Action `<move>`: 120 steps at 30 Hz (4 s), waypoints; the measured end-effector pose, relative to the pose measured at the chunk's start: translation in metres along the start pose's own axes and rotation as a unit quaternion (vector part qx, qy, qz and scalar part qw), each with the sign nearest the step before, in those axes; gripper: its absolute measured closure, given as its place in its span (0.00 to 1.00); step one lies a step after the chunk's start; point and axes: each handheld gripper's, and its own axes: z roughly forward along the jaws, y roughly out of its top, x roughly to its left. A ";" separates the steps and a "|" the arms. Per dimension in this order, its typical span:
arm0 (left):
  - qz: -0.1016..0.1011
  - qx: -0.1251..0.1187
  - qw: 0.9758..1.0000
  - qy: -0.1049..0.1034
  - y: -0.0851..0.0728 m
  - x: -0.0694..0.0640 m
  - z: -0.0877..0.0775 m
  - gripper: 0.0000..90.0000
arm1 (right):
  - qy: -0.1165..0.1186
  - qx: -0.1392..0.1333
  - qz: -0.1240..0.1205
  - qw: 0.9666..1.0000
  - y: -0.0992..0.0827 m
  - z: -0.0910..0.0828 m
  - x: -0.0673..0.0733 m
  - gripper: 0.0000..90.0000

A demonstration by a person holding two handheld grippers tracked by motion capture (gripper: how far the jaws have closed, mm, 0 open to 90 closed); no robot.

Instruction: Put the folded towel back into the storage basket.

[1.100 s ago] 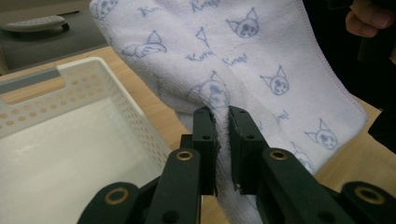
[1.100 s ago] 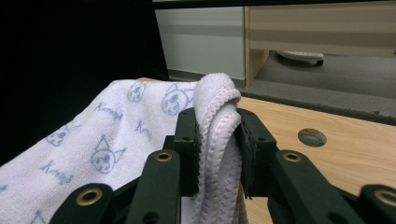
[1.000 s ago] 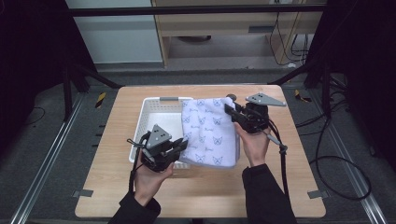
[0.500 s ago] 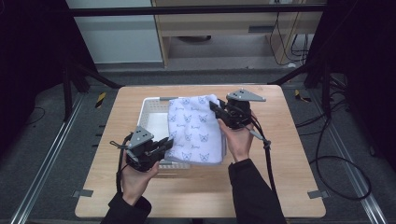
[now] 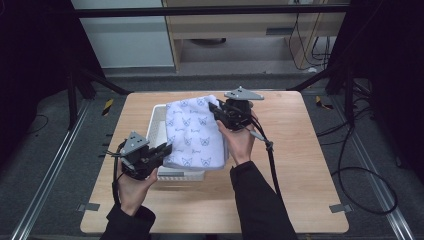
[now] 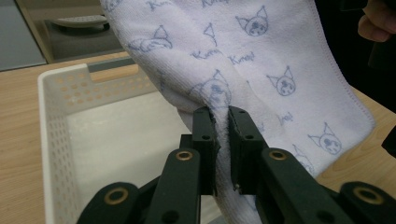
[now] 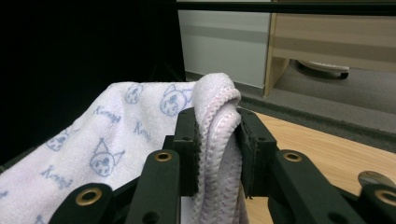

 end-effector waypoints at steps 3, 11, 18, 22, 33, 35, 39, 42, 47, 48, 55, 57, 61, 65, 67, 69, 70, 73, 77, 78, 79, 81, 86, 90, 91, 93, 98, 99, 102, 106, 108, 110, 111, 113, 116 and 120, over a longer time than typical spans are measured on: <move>-0.002 0.000 1.000 0.009 0.000 0.005 -0.001 0.91 | 0.006 -0.001 -0.001 1.000 0.002 0.008 0.003 0.80; -0.008 0.002 1.000 0.027 0.000 0.021 -0.004 0.91 | 0.016 -0.004 0.001 1.000 0.005 0.026 0.011 0.80; -0.014 0.006 0.999 0.044 -0.002 0.033 -0.005 0.91 | 0.023 -0.001 -0.001 1.000 0.003 0.043 0.021 0.80; -0.021 0.005 0.999 0.050 -0.003 0.041 -0.007 0.91 | 0.027 0.001 -0.001 1.000 0.003 0.051 0.024 0.80; -0.023 0.014 0.997 0.073 -0.007 0.056 -0.005 0.92 | 0.038 0.006 -0.003 0.999 -0.002 0.073 0.033 0.79; -0.020 0.018 0.997 0.078 -0.009 0.058 -0.003 0.92 | 0.038 0.009 -0.005 0.999 -0.003 0.077 0.034 0.79; -0.018 0.026 0.996 0.086 -0.012 0.061 0.002 0.92 | 0.035 0.014 -0.005 0.999 -0.007 0.082 0.034 0.79; -0.017 0.034 0.995 0.089 -0.015 0.063 0.006 0.92 | 0.034 0.018 -0.003 0.999 -0.010 0.086 0.034 0.79; -0.017 0.041 0.995 0.091 -0.018 0.065 0.012 0.92 | 0.032 0.024 0.000 0.999 -0.016 0.092 0.032 0.79; -0.020 0.044 0.995 0.090 -0.019 0.064 0.013 0.92 | 0.032 0.025 0.000 0.999 -0.018 0.093 0.032 0.79; -0.016 0.057 0.994 0.093 -0.025 0.065 0.023 0.92 | 0.028 0.036 0.008 0.999 -0.031 0.100 0.027 0.79; -0.015 0.062 0.993 0.095 -0.027 0.065 0.025 0.92 | 0.027 0.039 0.008 0.999 -0.033 0.101 0.027 0.79; -0.015 0.067 0.993 0.095 -0.030 0.065 0.030 0.92 | 0.026 0.044 0.012 0.999 -0.039 0.104 0.024 0.79; -0.012 0.074 0.992 0.097 -0.033 0.064 0.034 0.92 | 0.026 0.049 0.017 0.998 -0.047 0.107 0.020 0.79; -0.013 0.077 0.992 0.098 -0.034 0.065 0.036 0.92 | 0.023 0.054 0.017 0.998 -0.051 0.109 0.019 0.79; -0.012 0.080 0.992 0.099 -0.036 0.065 0.038 0.92 | 0.023 0.054 0.017 0.998 -0.052 0.110 0.019 0.79; -0.012 0.082 0.992 0.100 -0.037 0.065 0.039 0.92 | 0.023 0.054 0.017 0.998 -0.053 0.110 0.019 0.79; -0.004 0.091 0.990 0.103 -0.040 0.063 0.043 0.92 | 0.020 0.060 0.017 0.998 -0.058 0.113 0.019 0.79; -0.005 0.094 0.990 0.104 -0.042 0.064 0.046 0.92 | 0.019 0.063 0.016 0.998 -0.061 0.115 0.018 0.79; -0.005 0.096 0.990 0.104 -0.042 0.064 0.046 0.92 | 0.019 0.065 0.018 0.998 -0.062 0.116 0.018 0.79; -0.007 0.096 0.990 0.105 -0.043 0.064 0.047 0.92 | 0.018 0.066 0.016 0.998 -0.063 0.116 0.018 0.79; -0.007 0.098 0.989 0.107 -0.045 0.065 0.049 0.92 | 0.017 0.067 0.015 0.998 -0.064 0.118 0.018 0.79; -0.005 0.104 0.988 0.111 -0.048 0.066 0.052 0.92 | 0.013 0.074 0.009 0.997 -0.068 0.121 0.019 0.78; -0.003 0.114 0.987 0.114 -0.051 0.067 0.056 0.91 | 0.009 0.080 0.001 0.997 -0.072 0.124 0.019 0.77; -0.003 0.118 0.986 0.115 -0.051 0.067 0.057 0.91 | 0.009 0.083 -0.001 0.997 -0.073 0.125 0.019 0.76; -0.003 0.123 0.985 0.119 -0.052 0.067 0.059 0.88 | 0.011 0.092 0.000 0.996 -0.074 0.127 0.019 0.75; 0.000 0.106 0.987 0.123 -0.050 0.066 0.056 0.77 | 0.013 0.098 -0.017 0.995 -0.078 0.130 0.020 0.62; 0.001 0.102 0.987 0.123 -0.049 0.065 0.055 0.76 | 0.009 0.095 -0.021 0.995 -0.077 0.130 0.020 0.60; 0.001 0.092 0.988 0.123 -0.047 0.064 0.053 0.73 | 0.006 0.082 -0.029 0.996 -0.074 0.125 0.019 0.54; 0.002 0.077 0.990 0.122 -0.045 0.062 0.049 0.69 | 0.005 0.069 -0.029 0.997 -0.068 0.115 0.019 0.44; 0.002 0.071 0.990 0.120 -0.044 0.062 0.048 0.66 | 0.008 0.067 -0.034 0.997 -0.066 0.110 0.019 0.38; -0.001 0.065 0.991 0.116 -0.043 0.061 0.047 0.64 | 0.010 0.064 -0.042 0.997 -0.064 0.105 0.020 0.34; 0.000 0.063 0.991 0.116 -0.043 0.061 0.047 0.63 | 0.012 0.063 -0.040 0.997 -0.063 0.103 0.020 0.31; -0.001 0.058 0.992 0.115 -0.043 0.060 0.045 0.61 | 0.018 0.062 -0.032 0.997 -0.063 0.096 0.019 0.27; -0.001 0.053 0.992 0.114 -0.043 0.060 0.044 0.58 | 0.020 0.061 -0.028 0.998 -0.065 0.085 0.014 0.24; 0.002 0.048 0.992 0.114 -0.043 0.060 0.043 0.54 | 0.018 0.062 -0.025 0.998 -0.069 0.070 0.005 0.21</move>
